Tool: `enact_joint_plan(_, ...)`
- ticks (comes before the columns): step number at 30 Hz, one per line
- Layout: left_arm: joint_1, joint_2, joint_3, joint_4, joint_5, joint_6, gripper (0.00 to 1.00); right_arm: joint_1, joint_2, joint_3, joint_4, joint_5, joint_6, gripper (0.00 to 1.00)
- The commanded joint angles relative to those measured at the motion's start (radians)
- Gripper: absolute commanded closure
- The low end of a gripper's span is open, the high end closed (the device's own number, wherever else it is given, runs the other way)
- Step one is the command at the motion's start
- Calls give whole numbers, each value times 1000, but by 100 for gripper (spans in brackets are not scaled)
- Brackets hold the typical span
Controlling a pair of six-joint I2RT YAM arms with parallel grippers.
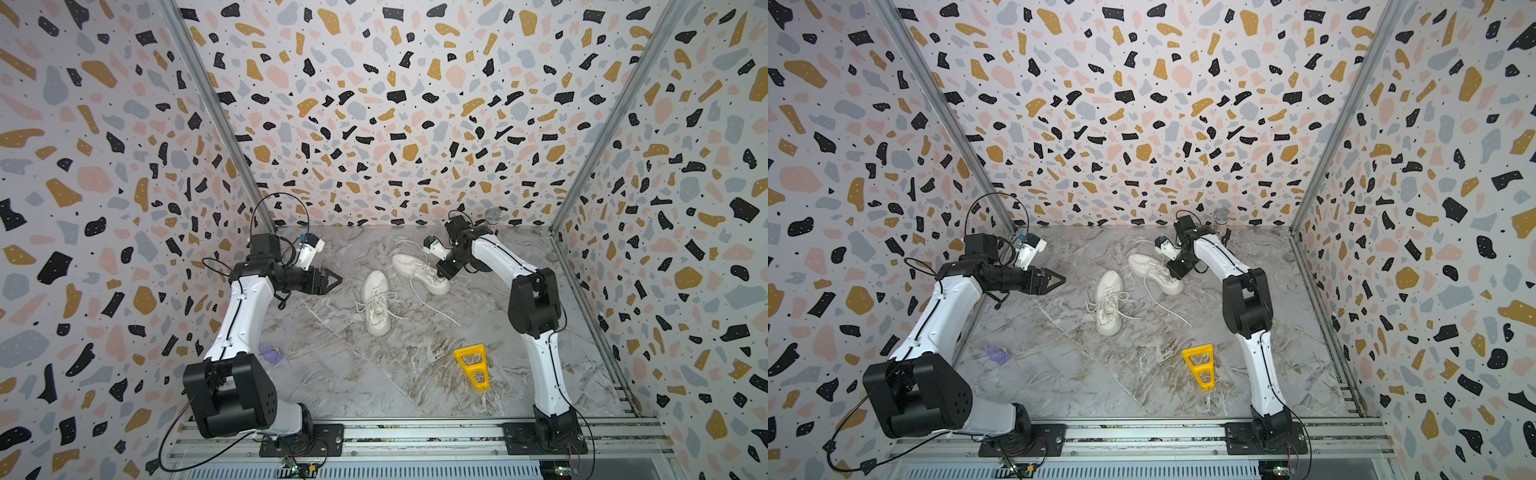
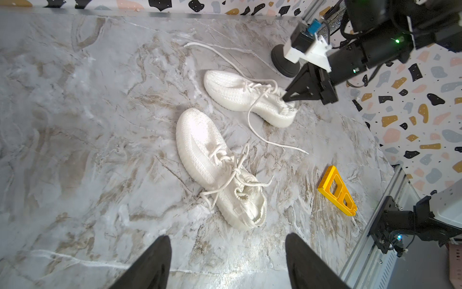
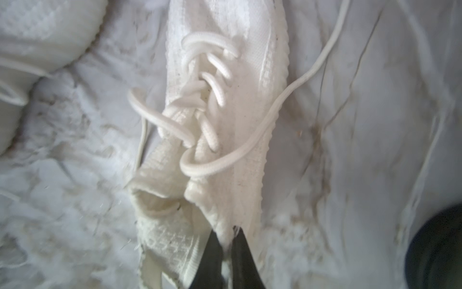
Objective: Tie the shoes
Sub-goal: Move the shoe to the center of the board, then cross the shoelace with the shoelace.
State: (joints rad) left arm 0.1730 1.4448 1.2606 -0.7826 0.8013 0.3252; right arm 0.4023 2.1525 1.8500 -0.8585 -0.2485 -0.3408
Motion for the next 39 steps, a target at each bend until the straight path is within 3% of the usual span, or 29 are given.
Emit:
enact_joint_plan(1,-25,17,-11,11,34,2,26,19,-206,-218,68,53,146,98)
enact_joint_plan(3,-56,31,-9,9,13,9,26,47,-275,-348,118,104,187,98)
enact_joint_plan(8,-138,57,-12,6,-43,35,27,90,-368,-499,185,124,251,99)
enact_joint_plan(15,-210,117,-20,5,-43,44,31,161,-430,-553,213,150,380,99)
enact_joint_plan(22,-366,165,-32,6,-70,53,34,178,-400,-572,256,87,459,87)
enact_joint_plan(30,-527,234,9,17,-121,42,35,131,-469,-584,253,-189,356,59)
enact_joint_plan(34,-576,275,7,69,-148,-11,36,72,-482,-575,258,-168,299,52)
enact_joint_plan(39,-577,269,-2,121,-158,-43,37,33,-384,-497,265,-97,189,49)
